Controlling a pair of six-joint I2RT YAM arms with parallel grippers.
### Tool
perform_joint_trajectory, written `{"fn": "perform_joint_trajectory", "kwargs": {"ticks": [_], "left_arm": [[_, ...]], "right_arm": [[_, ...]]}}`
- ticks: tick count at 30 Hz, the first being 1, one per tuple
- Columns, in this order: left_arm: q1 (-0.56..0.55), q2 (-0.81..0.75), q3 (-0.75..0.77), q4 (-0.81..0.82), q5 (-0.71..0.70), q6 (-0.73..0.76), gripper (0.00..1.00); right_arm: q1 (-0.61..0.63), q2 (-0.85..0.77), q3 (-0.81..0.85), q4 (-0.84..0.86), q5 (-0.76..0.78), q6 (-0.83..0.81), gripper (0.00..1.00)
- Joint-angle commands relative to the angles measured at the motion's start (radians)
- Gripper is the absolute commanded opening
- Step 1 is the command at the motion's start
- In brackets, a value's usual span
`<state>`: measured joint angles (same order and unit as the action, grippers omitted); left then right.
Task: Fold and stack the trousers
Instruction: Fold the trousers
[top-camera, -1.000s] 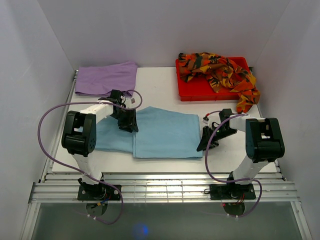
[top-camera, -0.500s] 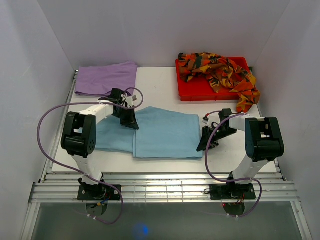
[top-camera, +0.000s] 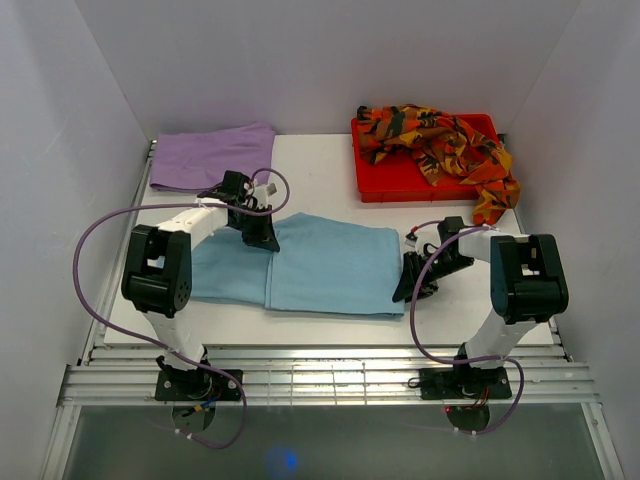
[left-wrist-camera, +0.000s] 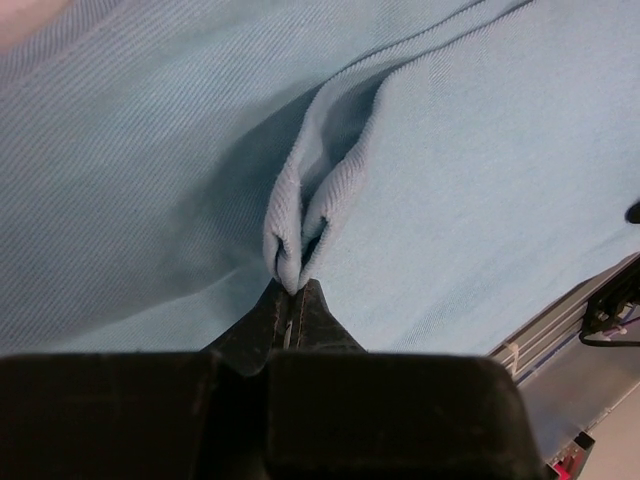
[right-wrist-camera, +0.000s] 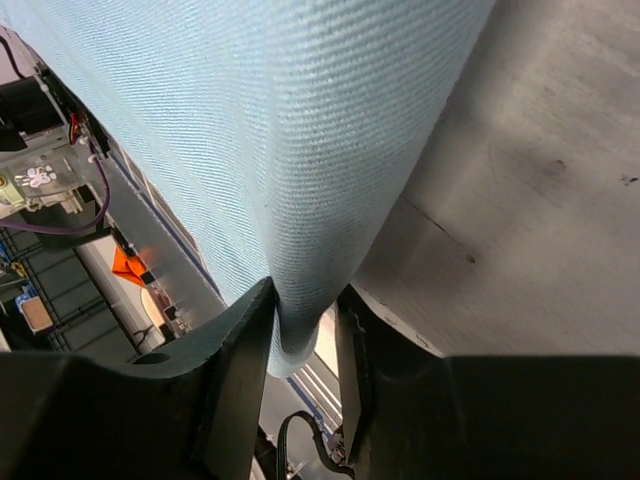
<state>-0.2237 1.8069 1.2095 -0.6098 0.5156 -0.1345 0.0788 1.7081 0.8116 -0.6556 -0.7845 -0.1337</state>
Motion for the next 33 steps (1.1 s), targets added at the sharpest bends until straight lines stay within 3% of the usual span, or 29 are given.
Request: {"fn": "perform_joint_trajectory", "kwargs": {"ticks": [1, 5, 11, 19, 21, 23, 25, 26, 28, 29, 30, 33], "left_arm": [[0.0, -0.008, 0.042, 0.062, -0.02, 0.015, 0.0], [0.0, 0.011, 0.041, 0.082, -0.042, 0.03, 0.0], [0.0, 0.035, 0.042, 0.082, -0.041, 0.023, 0.03], [0.0, 0.109, 0.162, -0.019, -0.065, 0.042, 0.46], [0.006, 0.092, 0.188, -0.047, -0.063, 0.068, 0.51], [0.029, 0.046, 0.19, -0.057, -0.048, 0.081, 0.79], [0.07, 0.02, 0.202, -0.093, -0.016, 0.081, 0.82], [0.089, 0.005, 0.209, -0.134, -0.003, 0.081, 0.89], [0.167, -0.004, 0.24, -0.18, 0.038, 0.081, 0.89], [0.197, -0.009, 0.248, -0.23, 0.053, 0.093, 0.9], [0.275, -0.011, 0.263, -0.254, 0.066, 0.105, 0.9], [0.386, -0.035, 0.269, -0.337, 0.072, 0.211, 0.9]], "right_arm": [[-0.007, 0.001, 0.038, -0.019, 0.011, -0.018, 0.38], [-0.008, -0.002, 0.043, -0.019, 0.013, -0.023, 0.52], [-0.019, 0.013, 0.081, -0.016, 0.024, -0.029, 0.54], [-0.019, 0.051, 0.118, 0.016, 0.015, -0.03, 0.51], [-0.019, 0.059, 0.113, 0.028, 0.005, -0.027, 0.49], [-0.019, 0.073, 0.109, 0.04, 0.005, -0.023, 0.48], [-0.019, 0.082, 0.11, 0.069, 0.019, -0.02, 0.47], [-0.019, 0.085, 0.113, 0.077, 0.022, -0.018, 0.45], [-0.019, 0.09, 0.123, 0.091, 0.021, -0.023, 0.32], [-0.022, 0.088, 0.135, 0.09, 0.018, -0.027, 0.12], [-0.025, 0.081, 0.139, 0.09, 0.014, -0.03, 0.08], [-0.094, 0.004, 0.146, 0.067, 0.016, -0.053, 0.08]]}}
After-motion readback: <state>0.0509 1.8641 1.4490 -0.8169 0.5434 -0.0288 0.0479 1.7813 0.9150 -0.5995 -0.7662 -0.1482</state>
